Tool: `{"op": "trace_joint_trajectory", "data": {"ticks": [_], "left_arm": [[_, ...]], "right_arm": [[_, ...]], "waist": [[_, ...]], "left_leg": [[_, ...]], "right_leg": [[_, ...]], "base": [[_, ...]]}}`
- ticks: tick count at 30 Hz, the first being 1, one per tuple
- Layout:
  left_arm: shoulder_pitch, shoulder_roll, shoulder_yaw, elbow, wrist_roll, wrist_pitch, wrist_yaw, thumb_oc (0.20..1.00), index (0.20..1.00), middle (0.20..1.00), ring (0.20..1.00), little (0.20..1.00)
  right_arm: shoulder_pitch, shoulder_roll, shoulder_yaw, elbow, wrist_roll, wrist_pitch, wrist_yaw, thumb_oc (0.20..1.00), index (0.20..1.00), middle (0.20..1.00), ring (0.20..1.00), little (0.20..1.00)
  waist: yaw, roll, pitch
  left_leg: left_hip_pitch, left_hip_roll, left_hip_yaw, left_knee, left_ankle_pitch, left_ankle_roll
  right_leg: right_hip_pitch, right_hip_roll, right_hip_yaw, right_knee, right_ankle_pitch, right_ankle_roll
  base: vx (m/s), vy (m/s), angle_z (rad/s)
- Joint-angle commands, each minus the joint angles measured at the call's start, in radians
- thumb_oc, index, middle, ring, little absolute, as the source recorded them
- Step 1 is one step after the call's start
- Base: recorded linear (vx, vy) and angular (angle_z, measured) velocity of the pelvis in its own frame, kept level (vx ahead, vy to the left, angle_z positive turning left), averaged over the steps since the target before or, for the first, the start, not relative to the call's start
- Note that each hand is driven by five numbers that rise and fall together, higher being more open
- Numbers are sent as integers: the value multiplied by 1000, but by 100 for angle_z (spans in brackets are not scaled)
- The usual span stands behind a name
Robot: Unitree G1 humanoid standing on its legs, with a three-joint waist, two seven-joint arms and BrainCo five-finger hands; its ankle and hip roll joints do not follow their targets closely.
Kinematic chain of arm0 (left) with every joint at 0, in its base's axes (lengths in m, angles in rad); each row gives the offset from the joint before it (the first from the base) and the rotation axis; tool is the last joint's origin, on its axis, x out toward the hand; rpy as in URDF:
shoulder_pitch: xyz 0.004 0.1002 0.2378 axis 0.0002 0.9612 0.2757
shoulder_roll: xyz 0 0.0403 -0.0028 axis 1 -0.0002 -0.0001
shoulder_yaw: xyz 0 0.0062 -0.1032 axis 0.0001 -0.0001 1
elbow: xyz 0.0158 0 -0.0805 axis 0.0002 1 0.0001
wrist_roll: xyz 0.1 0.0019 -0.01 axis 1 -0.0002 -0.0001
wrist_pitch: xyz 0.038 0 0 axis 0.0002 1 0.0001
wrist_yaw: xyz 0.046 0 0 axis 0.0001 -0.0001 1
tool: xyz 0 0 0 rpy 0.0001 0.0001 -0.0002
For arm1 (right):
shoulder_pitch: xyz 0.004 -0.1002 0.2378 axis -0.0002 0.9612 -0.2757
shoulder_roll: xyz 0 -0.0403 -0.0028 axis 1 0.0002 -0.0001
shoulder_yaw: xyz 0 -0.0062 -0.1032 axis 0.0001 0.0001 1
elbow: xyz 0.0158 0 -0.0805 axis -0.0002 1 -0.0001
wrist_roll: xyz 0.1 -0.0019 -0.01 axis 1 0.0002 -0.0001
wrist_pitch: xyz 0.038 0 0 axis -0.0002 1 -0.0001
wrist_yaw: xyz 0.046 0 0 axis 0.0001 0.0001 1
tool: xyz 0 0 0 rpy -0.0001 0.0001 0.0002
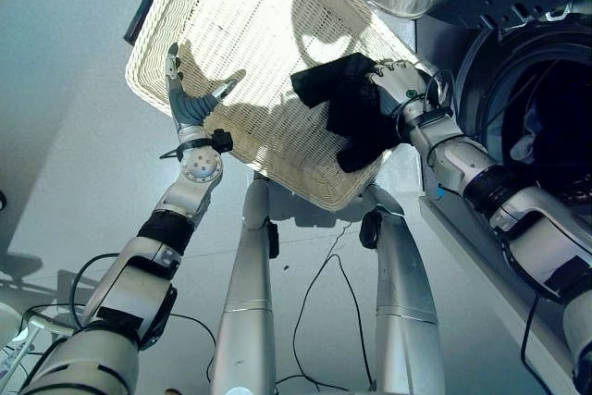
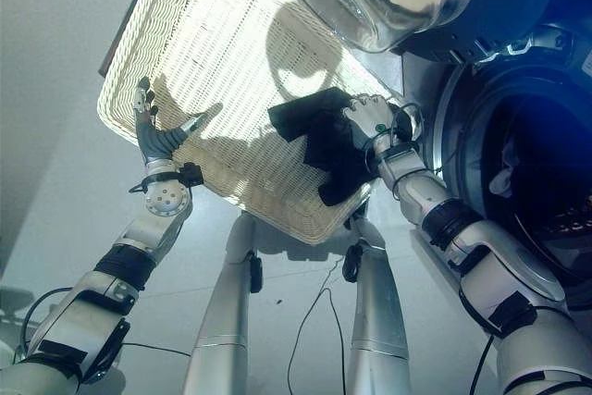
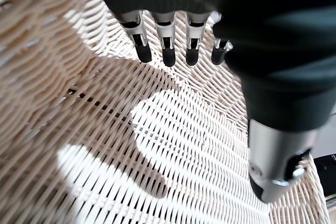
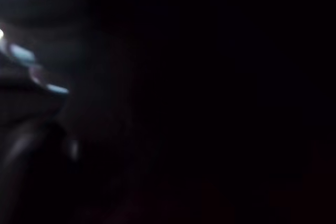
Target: Put the clothes into the washing machine.
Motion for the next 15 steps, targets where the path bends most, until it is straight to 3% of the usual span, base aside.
{"op": "trace_joint_trajectory", "data": {"ticks": [1, 9, 11, 13, 14, 15], "left_arm": [[-20, -11, 23, 0, -2, -54, 8, 1000, 1000, 1000, 1000, 1000], [-21, -20, 26, -1, -4, -54, 8, 1000, 1000, 1000, 1000, 1000], [-17, -23, 28, -2, -10, -58, 3, 1000, 1000, 1000, 1000, 1000], [-13, -27, 30, -10, -11, -56, 3, 1000, 1000, 1000, 1000, 1000], [-11, -26, 32, -14, -13, -55, 0, 1000, 1000, 1000, 1000, 1000], [-7, -23, 39, -18, -18, -53, -11, 1000, 1000, 1000, 1000, 1000]], "right_arm": [[66, -21, 47, 87, 25, 13, 8, 200, 200, 200, 200, 200], [60, -12, 25, 101, 115, 23, -16, 200, 200, 200, 200, 200], [71, -5, 10, 99, 241, 10, 10, 200, 200, 200, 200, 200], [93, 6, -22, 75, 471, -14, 62, 200, 200, 200, 200, 200], [111, 17, -55, 57, 646, -36, 97, 200, 200, 200, 200, 200], [143, 46, -123, 38, 927, -68, 180, 200, 200, 200, 200, 200]], "waist": [[-10, 26, -18], [-11, 30, -18], [-11, 32, -18], [-12, 33, -18], [-13, 33, -18], [-12, 34, -18]], "left_leg": [[-63, -24, 55, 151, -88, -2], [-63, -25, 54, 147, -87, 0], [-66, -25, 55, 149, -86, 0], [-67, -24, 56, 148, -84, -1], [-67, -23, 57, 146, -82, -2], [-66, -25, 57, 147, -82, -3]], "right_leg": [[56, 48, -6, -272, 227, 109], [55, 48, -4, -278, 230, 108], [54, 47, -4, -277, 230, 107], [51, 47, -5, -274, 229, 105], [51, 47, -5, -275, 229, 103], [50, 47, -5, -273, 227, 100]], "base": [[0, 0, 0], [0, 0, 0], [0, 0, 0], [0, 0, 0], [0, 0, 0], [0, 0, 0]]}}
